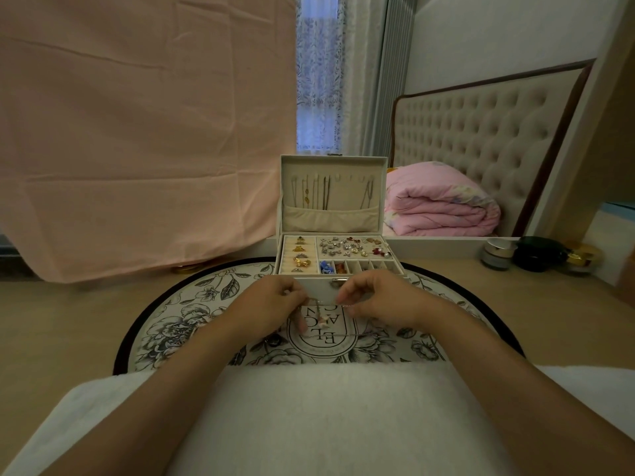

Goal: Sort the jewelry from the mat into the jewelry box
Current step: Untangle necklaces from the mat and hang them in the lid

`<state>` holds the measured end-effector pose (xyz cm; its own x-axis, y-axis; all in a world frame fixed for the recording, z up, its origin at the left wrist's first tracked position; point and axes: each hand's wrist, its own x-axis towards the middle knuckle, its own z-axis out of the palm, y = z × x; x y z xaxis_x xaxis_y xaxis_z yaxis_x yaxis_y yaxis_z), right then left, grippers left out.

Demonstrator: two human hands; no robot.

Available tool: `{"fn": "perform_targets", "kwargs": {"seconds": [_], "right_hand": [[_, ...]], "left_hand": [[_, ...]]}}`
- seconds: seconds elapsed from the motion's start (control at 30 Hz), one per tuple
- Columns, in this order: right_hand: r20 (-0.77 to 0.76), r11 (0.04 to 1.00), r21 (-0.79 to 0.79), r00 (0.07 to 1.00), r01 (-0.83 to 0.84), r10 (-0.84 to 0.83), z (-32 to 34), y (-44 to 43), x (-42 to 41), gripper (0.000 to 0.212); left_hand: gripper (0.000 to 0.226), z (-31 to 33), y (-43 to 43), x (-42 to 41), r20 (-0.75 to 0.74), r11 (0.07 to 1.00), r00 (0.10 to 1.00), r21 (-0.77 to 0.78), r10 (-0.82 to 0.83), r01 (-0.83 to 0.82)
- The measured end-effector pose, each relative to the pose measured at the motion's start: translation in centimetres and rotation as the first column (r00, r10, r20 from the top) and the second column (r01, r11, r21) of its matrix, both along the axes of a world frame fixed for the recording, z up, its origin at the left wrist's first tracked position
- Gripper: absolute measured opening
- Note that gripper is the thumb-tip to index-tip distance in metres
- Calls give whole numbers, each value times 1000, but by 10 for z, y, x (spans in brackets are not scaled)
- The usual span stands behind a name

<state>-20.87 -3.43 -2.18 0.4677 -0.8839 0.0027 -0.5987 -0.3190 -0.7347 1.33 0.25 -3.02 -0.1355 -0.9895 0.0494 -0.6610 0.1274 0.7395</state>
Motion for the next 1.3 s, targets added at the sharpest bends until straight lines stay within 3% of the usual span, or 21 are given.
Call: {"fn": "perform_targets", "kwargs": {"seconds": [0.1,0.3,0.4,0.5,0.7,0.83,1.1,1.3], "right_hand": [[-23,1000,-2,1000,18,-18,-1,-2,2,12],[118,999,32,993,2,-6,7,-1,-2,12],[15,984,158,996,-85,83,15,4,-8,15],[-122,974,163,976,-159,180,16,7,-7,20],[108,980,148,987,-136,121,0,11,13,25],[105,965,173,978,-197,181,-5,13,19,17],[81,990,-134,996,42,-31,-4,3,15,6],[269,998,9,961,61,-62,-4,6,21,31]], "left_hand": [[21,0,1,-2,-13,1000,999,-2,31,-31],[24,0,0,2,-81,995,992,-19,95,-97],[25,3,3,-2,-145,999,989,14,36,-34],[25,9,11,-8,-107,995,990,-27,-96,94],[20,13,13,-6,-116,980,973,-58,-198,193],[16,13,8,-5,-15,977,989,-158,-150,145],[16,14,5,1,42,985,997,-160,-63,68],[32,14,6,-6,-120,998,993,-55,10,-16]]}}
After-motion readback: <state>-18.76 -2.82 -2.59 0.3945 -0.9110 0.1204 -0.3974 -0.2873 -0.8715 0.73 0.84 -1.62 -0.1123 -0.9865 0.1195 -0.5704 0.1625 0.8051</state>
